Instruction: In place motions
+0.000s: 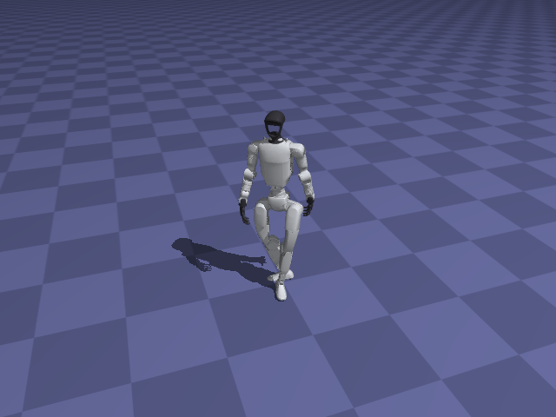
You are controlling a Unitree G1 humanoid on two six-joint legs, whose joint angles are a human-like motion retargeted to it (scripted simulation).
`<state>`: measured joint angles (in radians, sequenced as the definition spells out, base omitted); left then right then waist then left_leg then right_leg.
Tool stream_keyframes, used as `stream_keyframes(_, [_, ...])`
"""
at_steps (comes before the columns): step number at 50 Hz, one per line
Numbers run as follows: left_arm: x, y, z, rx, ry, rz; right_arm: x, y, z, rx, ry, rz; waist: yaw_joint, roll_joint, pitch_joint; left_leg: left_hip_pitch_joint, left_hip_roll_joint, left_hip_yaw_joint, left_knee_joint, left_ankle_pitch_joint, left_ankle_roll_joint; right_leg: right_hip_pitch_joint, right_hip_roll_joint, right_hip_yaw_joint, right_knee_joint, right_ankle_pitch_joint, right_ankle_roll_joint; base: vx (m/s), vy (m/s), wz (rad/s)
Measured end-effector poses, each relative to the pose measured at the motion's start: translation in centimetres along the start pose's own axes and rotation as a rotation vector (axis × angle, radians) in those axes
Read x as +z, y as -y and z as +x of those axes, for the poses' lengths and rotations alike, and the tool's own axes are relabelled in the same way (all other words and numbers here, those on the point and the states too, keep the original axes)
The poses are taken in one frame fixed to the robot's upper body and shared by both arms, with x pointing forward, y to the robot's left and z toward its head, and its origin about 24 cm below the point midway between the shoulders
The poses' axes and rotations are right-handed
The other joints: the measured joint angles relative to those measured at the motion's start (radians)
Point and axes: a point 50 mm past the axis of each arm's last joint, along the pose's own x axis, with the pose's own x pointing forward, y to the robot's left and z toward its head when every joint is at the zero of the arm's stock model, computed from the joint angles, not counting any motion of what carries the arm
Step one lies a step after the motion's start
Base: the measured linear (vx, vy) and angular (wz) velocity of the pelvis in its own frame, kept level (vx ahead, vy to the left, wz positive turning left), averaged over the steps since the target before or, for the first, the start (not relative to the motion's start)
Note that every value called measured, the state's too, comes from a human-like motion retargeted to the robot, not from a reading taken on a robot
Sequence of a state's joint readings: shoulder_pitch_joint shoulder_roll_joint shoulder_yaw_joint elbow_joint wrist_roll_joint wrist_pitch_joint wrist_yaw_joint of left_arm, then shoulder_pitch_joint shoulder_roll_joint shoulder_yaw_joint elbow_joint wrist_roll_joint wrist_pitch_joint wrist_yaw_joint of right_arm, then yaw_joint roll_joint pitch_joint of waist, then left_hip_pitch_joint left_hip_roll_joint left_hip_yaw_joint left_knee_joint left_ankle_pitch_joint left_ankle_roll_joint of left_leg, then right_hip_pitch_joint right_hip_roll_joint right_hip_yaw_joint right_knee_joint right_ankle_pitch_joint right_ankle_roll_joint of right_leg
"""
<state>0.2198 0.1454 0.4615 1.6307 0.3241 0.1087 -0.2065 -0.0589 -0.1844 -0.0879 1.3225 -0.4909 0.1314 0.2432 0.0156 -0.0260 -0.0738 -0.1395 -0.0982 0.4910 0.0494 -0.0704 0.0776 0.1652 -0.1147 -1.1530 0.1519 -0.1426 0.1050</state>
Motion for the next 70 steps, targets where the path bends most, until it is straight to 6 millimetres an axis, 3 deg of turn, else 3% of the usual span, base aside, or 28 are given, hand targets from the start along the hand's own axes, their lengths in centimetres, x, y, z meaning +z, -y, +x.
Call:
stream_keyframes(3, [0.1,0.8,0.1,-0.022,-0.009,-0.009,2.0,-0.4,-0.1,0.03,0.08,-0.055,-0.039,0.062,0.004,-0.004,0.057,-0.07,0.024,-0.002,-0.005,-0.012,-0.019,0.06,0.148,0.089,-0.067,0.29,-0.25,1.07])
stream_keyframes(4, [0.5,1.2,0.1,-0.029,0.0,0.005,2.6,-0.5,-0.2,0.025,0.109,-0.07,-0.056,0.086,0.009,-0.007,0.075,-0.102,0.033,-0.001,-0.004,-0.049,-0.044,0.127,0.248,0.093,-0.063,0.15,-0.17,1.27])
stream_keyframes(5, [1.1,1.6,0.1,-0.036,0.014,0.023,3.3,-0.6,-0.3,0.017,0.143,-0.085,-0.077,0.11,0.015,-0.012,0.092,-0.139,0.043,-0.001,-0.001,-0.099,-0.077,0.214,0.371,0.09,-0.046,0.14,-0.22,1.48])
stream_keyframes(8, [3.5,2.1,-0.1,-0.035,0.088,0.105,4.2,-1.0,-0.3,0.008,0.186,-0.117,-0.123,0.119,0.022,-0.023,0.079,-0.214,0.04,0.017,0.013,-0.246,0.01,0.511,0.468,0.024,0.059,0.08,-0.28,1.28])
stream_keyframes(11, [6.5,2.1,-0.7,-0.008,0.191,0.208,4.3,-1.7,-0.2,0.015,0.184,-0.162,-0.131,0.11,0.025,-0.028,0.068,-0.248,0.027,0.032,0.014,-0.304,0.094,0.65,0.402,-0.034,0.062,-0.01,-0.31,0.68])
stream_keyframes(15, [10.5,1.5,-2.0,0.098,0.311,0.407,2.8,-2.4,0.1,0.025,0.132,-0.208,-0.174,0.084,0.023,-0.023,0.018,-0.324,0.005,0.056,0.017,-0.335,0.109,0.677,0.205,-0.103,0.01,-0.06,-0.22,1.1])
stream_keyframes(17, [12.3,1.3,-2.8,0.164,0.348,0.517,1.3,-2.7,0.3,0.029,0.083,-0.206,-0.173,0.056,0.037,0.005,-0.014,-0.349,-0.008,0.063,0.014,-0.319,0.105,0.674,0.096,-0.087,-0.101,-0.06,-0.13,0.81])
stream_keyframes(18, [13.0,1.3,-3.2,0.189,0.359,0.562,0.4,-2.8,0.4,0.036,0.053,-0.206,-0.162,0.035,0.037,0.015,-0.032,-0.348,-0.013,0.064,0.012,-0.308,0.116,0.753,0.082,-0.097,-0.079,-0.03,-0.06,0.04])
stream_keyframes(20, [13.9,1.5,-3.6,0.213,0.366,0.63,-1.5,-3.3,0.5,0.06,-0.018,-0.204,-0.092,0.005,0.026,0.025,-0.046,-0.3,-0.018,0.058,0.009,-0.281,0.068,0.606,0.07,-0.097,-0.106,-0.06,-0.04,-0.44])
stream_keyframes(23, [14.0,2.8,-3.4,0.19,0.359,0.655,-3.6,-3.7,0.4,0.093,-0.128,-0.181,-0.086,0.004,0.028,0.02,-0.049,-0.321,0.008,0.051,0.009,-0.277,0.066,0.631,0.055,-0.09,-0.082,-0.15,-0.02,0.17])
stream_keyframes(27, [13.4,4.1,-2.9,0.113,0.362,0.632,-5.0,-3.8,0.3,0.11,-0.203,-0.172,-0.124,0.014,0.016,0.004,-0.043,-0.297,0.065,0.02,0.014,-0.28,0.074,0.656,0.027,-0.074,-0.073,-0.15,0.04,-0.28])
stream_keyframes(30, [13.3,4.1,-2.9,0.152,0.4,0.652,-5.1,-3.6,0.2,0.102,-0.204,-0.154,-0.142,0.012,0.0,-0.008,-0.045,-0.243,0.109,0.01,0.028,-0.31,0.051,0.689,0.044,-0.055,-0.053,-0.18,0.12,-0.94])
stream_keyframes(35, [15.1,4.2,-3.8,0.211,0.552,0.598,-3.0,-2.1,0.3,0.048,-0.128,-0.159,-0.089,-0.01,0.024,-0.043,-0.084,-0.312,0.182,0.034,0.081,-0.376,0.026,0.883,0.099,-0.005,-0.029,-0.25,0.25,-2.26])
stream_keyframes(40, [15.1,1.9,-4.1,0.276,0.479,0.771,0.2,-1.0,0.1,0.016,-0.013,-0.223,-0.054,0.022,0.04,-0.046,-0.108,-0.589,0.156,0.062,0.017,-0.419,0.105,1.096,0.085,0.072,-0.057,-0.24,0.33,-3.0])
stream_keyframes(42, [14.7,1.1,-4.1,0.276,0.428,0.836,1.7,-0.9,0.0,0.012,0.042,-0.241,-0.081,0.04,0.045,-0.03,-0.077,-0.524,0.123,0.031,0.009,-0.439,0.138,1.161,0.077,0.104,-0.064,-0.32,0.34,-2.55])
stream_keyframes(45, [14.1,-0.1,-4.1,0.294,0.368,0.888,3.9,-0.9,-0.3,0.014,0.123,-0.255,-0.166,0.076,0.048,-0.002,-0.04,-0.387,0.047,-0.025,0.052,-0.474,0.184,1.228,0.057,0.137,-0.054,-0.4,0.38,-2.05])
stream_keyframes(48, [13.6,-1.1,-4.0,0.345,0.35,0.869,5.8,-1.1,-0.5,0.02,0.19,-0.284,-0.284,0.12,0.052,0.006,0.004,-0.283,-0.01,-0.028,0.022,-0.535,0.224,1.252,0.048,0.132,-0.039,-0.43,0.4,-2.07])
stream_keyframes(50, [13.3,-1.6,-4.0,0.357,0.334,0.846,6.7,-1.3,-0.6,0.005,0.214,-0.288,-0.324,0.126,0.073,0.007,0.041,-0.174,-0.028,-0.033,0.001,-0.568,0.233,1.241,0.043,0.105,-0.068,-0.57,0.53,-2.79])
stream_keyframes(53, [12.8,-2.4,-4.0,0.346,0.285,0.825,6.1,-1.2,-0.5,-0.025,0.19,-0.252,-0.329,0.136,0.099,0.036,0.076,0.003,-0.057,-0.053,-0.009,-0.592,0.213,1.062,0.038,0.024,-0.174,-0.41,0.53,-3.17])
stream_keyframes(56, [11.8,-2.9,-3.7,0.329,0.216,0.804,3.7,-0.8,-0.1,-0.031,0.095,-0.215,-0.295,0.148,0.08,0.056,0.107,0.194,-0.082,-0.076,-0.029,-0.59,0.149,0.755,0.044,-0.091,-0.257,-0.25,0.52,-3.37])
stream_keyframes(60, [10.6,-3.0,-3.3,0.309,0.167,0.762,-0.3,0.1,0.0,-0.046,-0.073,-0.153,-0.243,0.161,0.047,0.08,0.117,0.377,-0.113,-0.109,-0.051,-0.54,0.061,0.356,0.063,-0.207,-0.247,-0.23,0.47,-3.16])
stream_keyframes(63, [10.6,-2.6,-3.1,0.294,0.175,0.738,-3.0,0.8,-0.2,-0.086,-0.165,-0.058,-0.259,0.191,0.032,0.087,0.137,0.451,-0.111,-0.134,-0.074,-0.486,0.022,0.114,0.045,-0.181,-0.197,-0.29,0.42,-2.24])
stream_keyframes(66, [11.3,-2.1,-3.3,0.276,0.198,0.734,-5.1,1.0,-0.5,-0.121,-0.23,0.066,-0.288,0.184,0.028,0.11,0.123,0.498,-0.089,-0.161,-0.101,-0.436,0.023,-0.001,-0.036,-0.052,-0.163,-0.33,0.38,-1.76])
stream_keyframes(70, [12.7,-1.9,-3.9,0.285,0.245,0.748,-7.5,0.2,-0.8,-0.135,-0.301,0.244,-0.298,0.19,0.024,0.151,0.123,0.545,-0.058,-0.176,-0.14,-0.458,0.075,0.173,-0.085,0.039,-0.274,-0.18,0.29,-1.59])
